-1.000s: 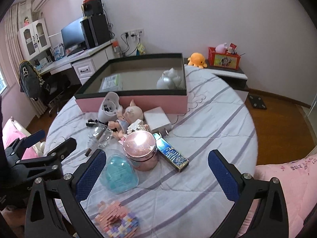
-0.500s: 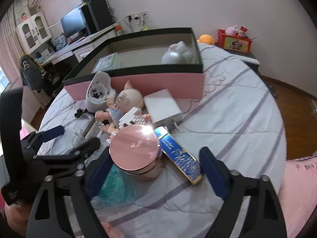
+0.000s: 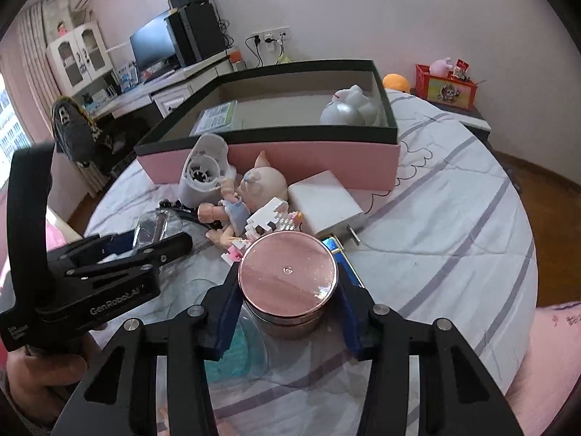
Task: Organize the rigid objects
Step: 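Grasp the clear bottle with the left tool while the right tool grasps the rose-gold jar, then lower the bottle and jar into the tray and open both tools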
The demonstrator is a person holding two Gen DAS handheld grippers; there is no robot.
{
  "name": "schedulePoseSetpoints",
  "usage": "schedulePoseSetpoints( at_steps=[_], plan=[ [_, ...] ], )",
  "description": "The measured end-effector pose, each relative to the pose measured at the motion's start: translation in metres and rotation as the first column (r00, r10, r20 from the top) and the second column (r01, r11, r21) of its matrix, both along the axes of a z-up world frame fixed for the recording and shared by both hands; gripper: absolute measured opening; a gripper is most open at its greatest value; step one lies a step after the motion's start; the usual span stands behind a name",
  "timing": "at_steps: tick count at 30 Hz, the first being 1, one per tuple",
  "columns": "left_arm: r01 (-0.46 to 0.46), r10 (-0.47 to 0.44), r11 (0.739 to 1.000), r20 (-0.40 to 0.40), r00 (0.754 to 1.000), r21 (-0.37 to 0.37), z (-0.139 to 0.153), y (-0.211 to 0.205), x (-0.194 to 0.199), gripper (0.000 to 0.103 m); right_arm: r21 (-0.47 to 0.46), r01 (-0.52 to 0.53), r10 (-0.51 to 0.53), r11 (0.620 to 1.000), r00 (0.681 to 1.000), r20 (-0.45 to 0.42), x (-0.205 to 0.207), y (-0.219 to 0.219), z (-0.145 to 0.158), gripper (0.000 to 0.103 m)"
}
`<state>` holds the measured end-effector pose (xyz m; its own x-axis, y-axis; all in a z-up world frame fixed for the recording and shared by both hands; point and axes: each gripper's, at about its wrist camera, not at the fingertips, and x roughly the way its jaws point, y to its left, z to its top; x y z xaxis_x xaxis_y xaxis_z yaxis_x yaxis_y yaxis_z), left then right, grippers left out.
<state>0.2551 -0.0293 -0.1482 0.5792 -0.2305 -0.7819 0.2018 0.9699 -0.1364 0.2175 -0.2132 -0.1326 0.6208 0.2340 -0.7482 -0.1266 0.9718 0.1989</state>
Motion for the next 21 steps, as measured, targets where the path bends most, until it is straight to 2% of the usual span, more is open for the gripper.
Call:
schedulePoseSetpoints(
  at_steps=[5, 12, 21],
  plan=[
    [-0.002, 0.002, 1.000, 0.038, 0.999, -0.009, 0.016, 0.002, -0.014, 0.051, 0.029, 0.013, -0.014, 0.999, 1.000, 0.023, -0.008, -0.010, 0.014, 0.048],
    [0.004, -0.001, 1.000, 0.113, 0.994, -0.026, 0.052, 0.006, -0.020, 0.050, 0.034, 0.004, -0.006, 0.999, 0.998, 0.066, -0.009, -0.015, 0.038, 0.048],
    [0.019, -0.011, 0.999, 0.213, 0.977, -0.035, 0.098, 0.010, -0.001, 0.050, 0.016, -0.030, 0.028, 0.999, 0.989, 0.144, 0.015, -0.012, 0.075, 0.048]
  ],
)
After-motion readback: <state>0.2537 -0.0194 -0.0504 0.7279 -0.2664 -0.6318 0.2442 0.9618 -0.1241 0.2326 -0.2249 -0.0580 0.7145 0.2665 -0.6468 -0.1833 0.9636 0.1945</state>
